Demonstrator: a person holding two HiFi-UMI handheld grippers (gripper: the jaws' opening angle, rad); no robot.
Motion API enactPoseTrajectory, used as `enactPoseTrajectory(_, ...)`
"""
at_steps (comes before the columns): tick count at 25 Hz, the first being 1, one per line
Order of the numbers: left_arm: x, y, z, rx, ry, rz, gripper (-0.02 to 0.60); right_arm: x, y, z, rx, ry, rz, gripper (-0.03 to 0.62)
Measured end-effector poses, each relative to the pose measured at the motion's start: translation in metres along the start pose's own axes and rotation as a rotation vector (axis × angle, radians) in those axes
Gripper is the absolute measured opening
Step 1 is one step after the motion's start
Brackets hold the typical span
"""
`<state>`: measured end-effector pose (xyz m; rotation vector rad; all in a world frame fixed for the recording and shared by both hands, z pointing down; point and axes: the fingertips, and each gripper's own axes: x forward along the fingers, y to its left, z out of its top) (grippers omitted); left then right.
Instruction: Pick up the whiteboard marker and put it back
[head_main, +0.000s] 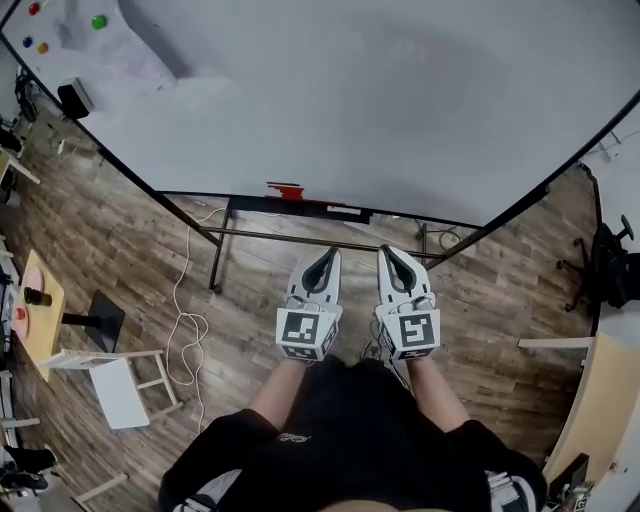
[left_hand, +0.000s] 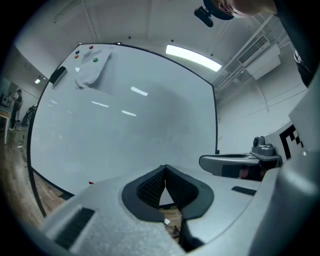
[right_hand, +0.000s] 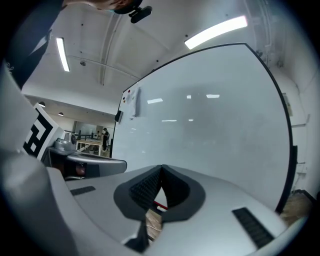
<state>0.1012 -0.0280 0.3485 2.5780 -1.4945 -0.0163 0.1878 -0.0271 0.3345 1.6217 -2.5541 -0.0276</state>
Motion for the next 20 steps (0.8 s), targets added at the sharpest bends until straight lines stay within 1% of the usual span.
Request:
enactPoseTrajectory(6, 0.014, -0.016, 0.009, 0.006, -0.012, -0.013, 0.007, -0.009, -0.016, 0.009, -0.009, -0.026, -0.003, 0.003)
enactPoseTrajectory(10, 0.025, -0.03, 0.007, 0.018, -0.005, -0.033, 0.006, -0.021, -0.03, 0.008, -0.02, -0.028, -0.016, 0.003)
enactPoseTrajectory(14, 0.036, -0.05, 0.004, 0.011, 0.003, -0.065, 0.008, -0.031, -0.045, 0.008, -0.022, -0.032, -0.03, 0.003)
enactPoseTrajectory(17, 0.044, -0.06, 0.004, 0.01, 0.0, -0.08, 0.007, -0.034, -0.052, 0.008, -0.047, -0.039, -0.029, 0.003)
enactPoseTrajectory(20, 0.05, -0.065, 0.004, 0.009, 0.003, -0.087, 0.007, -0.037, -0.059, 0.008, -0.034, -0.026, -0.045, 0.003)
